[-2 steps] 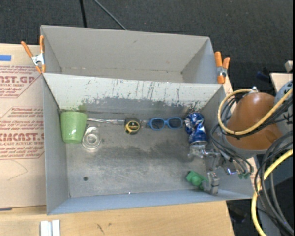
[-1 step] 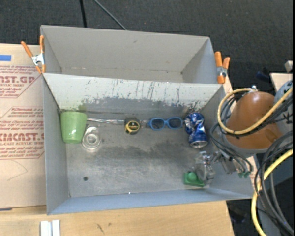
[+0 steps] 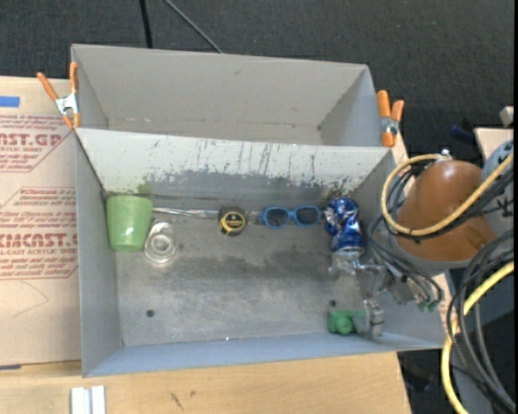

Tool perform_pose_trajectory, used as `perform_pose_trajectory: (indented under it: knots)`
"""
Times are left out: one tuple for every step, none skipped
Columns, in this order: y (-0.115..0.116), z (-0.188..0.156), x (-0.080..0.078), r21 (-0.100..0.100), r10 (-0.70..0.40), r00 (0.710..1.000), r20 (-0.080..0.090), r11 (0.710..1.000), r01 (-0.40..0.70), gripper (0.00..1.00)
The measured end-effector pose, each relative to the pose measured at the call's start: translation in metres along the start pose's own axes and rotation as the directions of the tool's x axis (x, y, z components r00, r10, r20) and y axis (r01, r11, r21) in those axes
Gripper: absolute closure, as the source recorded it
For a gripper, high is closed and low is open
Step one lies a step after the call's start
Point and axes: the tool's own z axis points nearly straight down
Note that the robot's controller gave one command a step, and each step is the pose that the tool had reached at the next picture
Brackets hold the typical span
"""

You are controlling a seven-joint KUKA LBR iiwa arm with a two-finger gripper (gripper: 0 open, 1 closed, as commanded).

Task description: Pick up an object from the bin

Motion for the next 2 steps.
perform_pose_trajectory:
  knots:
    - [-0.005,0.017,-0.004,0.002,-0.06,0.998,0.005,0.998,0.06,0.0]
    - [0.008,0.016,-0.006,0.011,-0.15,0.989,0.01,0.989,0.15,0.0]
